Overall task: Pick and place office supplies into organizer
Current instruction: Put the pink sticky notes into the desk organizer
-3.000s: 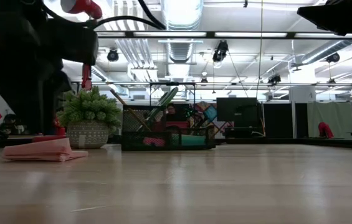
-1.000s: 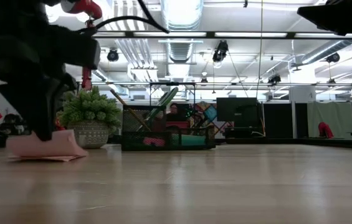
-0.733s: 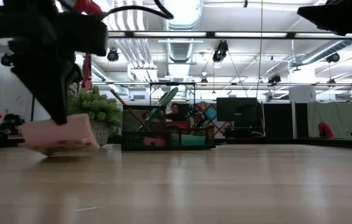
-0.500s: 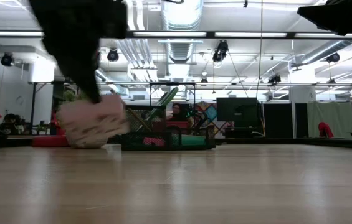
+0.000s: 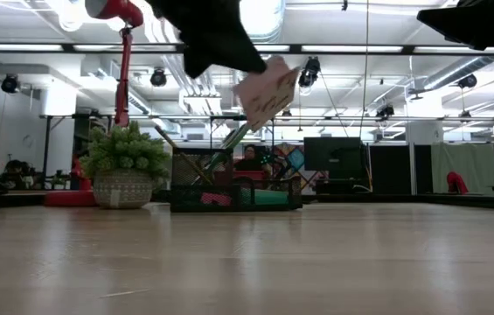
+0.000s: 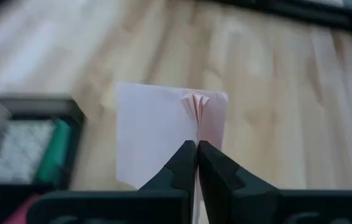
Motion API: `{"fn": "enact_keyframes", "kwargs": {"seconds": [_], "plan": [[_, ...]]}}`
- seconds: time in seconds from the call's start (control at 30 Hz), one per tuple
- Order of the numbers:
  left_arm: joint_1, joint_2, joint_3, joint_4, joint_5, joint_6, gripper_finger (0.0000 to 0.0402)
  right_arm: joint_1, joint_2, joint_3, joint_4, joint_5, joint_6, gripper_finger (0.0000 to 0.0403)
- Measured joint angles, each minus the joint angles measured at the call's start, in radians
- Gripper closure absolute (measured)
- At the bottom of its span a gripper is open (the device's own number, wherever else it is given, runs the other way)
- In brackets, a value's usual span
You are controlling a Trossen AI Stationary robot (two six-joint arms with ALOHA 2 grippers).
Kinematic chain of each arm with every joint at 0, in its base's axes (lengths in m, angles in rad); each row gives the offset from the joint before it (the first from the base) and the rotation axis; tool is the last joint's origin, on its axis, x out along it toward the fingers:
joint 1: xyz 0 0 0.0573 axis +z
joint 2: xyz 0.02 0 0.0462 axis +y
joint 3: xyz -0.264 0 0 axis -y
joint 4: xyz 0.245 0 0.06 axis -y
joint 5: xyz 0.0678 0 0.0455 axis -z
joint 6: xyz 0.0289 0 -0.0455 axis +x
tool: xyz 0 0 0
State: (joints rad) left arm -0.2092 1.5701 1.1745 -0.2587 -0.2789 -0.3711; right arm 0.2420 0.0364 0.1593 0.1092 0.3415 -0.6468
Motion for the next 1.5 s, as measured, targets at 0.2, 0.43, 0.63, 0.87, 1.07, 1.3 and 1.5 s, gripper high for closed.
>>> {"fn": "enact_keyframes", "kwargs": {"seconds": [0.2, 0.43, 0.63, 0.87, 1.07, 1.3, 1.5], "plan": [[0.106, 0.034, -0.005, 0.118, 0.008, 0.089, 0.0401, 0.000, 0.000, 0.000, 0.000, 0.000, 0.000, 0.0394], [0.188, 0.108, 0.027, 0.138, -0.004, 0.091, 0.0401, 0.000, 0.004, 0.000, 0.001, 0.000, 0.000, 0.0394], [0.239, 0.167, 0.065, 0.144, -0.018, 0.063, 0.0401, 0.000, 0.007, 0.000, -0.001, 0.000, 0.000, 0.0394], [0.261, 0.239, 0.096, 0.137, -0.018, 0.064, 0.0401, 0.000, 0.010, 0.000, 0.000, 0.000, -0.001, 0.0394], [0.264, 0.242, 0.096, 0.059, -0.084, 0.065, 0.0401, 0.000, 0.011, 0.000, 0.000, 0.000, -0.006, 0.0394], [0.266, 0.226, 0.097, 0.057, -0.149, 0.064, 0.0401, 0.000, 0.011, 0.000, 0.000, 0.000, -0.008, 0.0394], [0.266, 0.231, 0.075, 0.052, -0.148, 0.069, 0.0402, 0.000, 0.011, 0.000, 0.000, 0.000, -0.008, 0.0394]]}}
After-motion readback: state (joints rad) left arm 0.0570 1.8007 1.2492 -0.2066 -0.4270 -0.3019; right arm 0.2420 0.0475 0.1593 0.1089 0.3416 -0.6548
